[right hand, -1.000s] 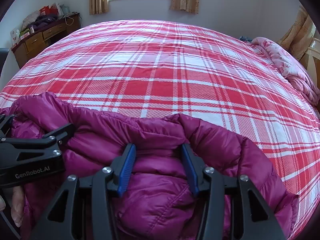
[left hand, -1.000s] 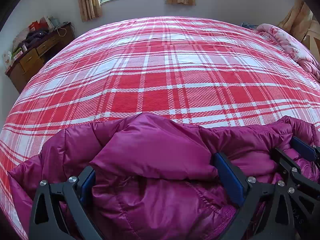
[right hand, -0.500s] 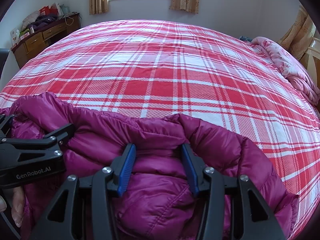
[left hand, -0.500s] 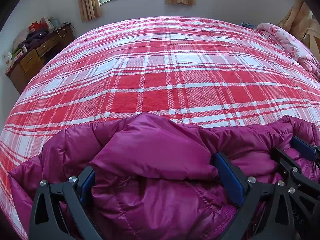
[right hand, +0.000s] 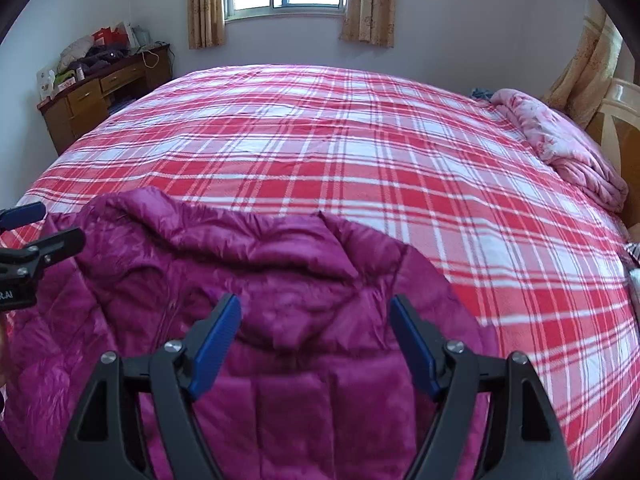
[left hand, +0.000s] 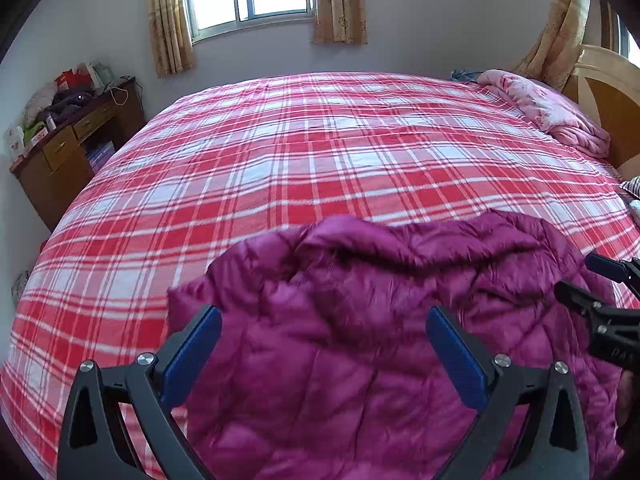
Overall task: Fold large clothes
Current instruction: 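Open the right tool and lay the folded jacket flat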
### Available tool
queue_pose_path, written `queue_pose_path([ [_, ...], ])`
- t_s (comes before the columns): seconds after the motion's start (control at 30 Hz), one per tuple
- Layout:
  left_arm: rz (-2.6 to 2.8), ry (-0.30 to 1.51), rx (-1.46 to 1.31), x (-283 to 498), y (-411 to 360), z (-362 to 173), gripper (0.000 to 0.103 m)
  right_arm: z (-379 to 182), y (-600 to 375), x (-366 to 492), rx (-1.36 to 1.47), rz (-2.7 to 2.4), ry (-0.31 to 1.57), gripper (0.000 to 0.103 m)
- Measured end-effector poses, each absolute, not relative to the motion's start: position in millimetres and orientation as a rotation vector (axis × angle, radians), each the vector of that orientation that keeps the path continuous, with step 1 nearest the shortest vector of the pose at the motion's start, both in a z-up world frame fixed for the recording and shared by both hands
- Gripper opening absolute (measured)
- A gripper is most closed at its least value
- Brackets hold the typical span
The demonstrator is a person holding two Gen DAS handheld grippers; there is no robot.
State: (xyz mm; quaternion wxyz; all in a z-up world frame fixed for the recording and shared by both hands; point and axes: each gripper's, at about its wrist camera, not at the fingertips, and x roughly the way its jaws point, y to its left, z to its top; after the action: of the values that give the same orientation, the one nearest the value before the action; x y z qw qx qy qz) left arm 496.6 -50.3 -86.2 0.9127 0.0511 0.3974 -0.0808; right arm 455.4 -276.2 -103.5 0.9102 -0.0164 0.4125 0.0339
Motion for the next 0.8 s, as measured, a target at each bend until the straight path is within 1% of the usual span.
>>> queue_pose_path([
  [0.2, -0.093, 0.831, 0.171, 397.2, -1.1, -122.6, 0.102, -126.1, -284.3, 361.2, -0.06, 0.049, 0.9, 0.079],
  [0.4, -0.07, 0.859, 0.133, 320.0, 30.7, -142.7, 0.102, -138.2, -298.0, 287.0, -0.002, 0.004, 0.905, 0.079],
  [0.53, -0.044, 0.862, 0.093, 283.9, 49.6, -146.5, 0.102, -145.9, -304.5, 246.6, 0.04, -0.02, 0.908, 0.079],
  [0.67, -0.043, 0.904, 0.06, 252.9, 64.5, -157.8, 0.102, -151.3, -311.0, 210.1, 0.081, -0.04, 0.898, 0.079],
  [0.8, -0.058, 0.907, 0.042, 224.0, 69.5, -162.6, 0.102, -151.8, -312.2, 185.3, 0.088, -0.044, 0.889, 0.079],
])
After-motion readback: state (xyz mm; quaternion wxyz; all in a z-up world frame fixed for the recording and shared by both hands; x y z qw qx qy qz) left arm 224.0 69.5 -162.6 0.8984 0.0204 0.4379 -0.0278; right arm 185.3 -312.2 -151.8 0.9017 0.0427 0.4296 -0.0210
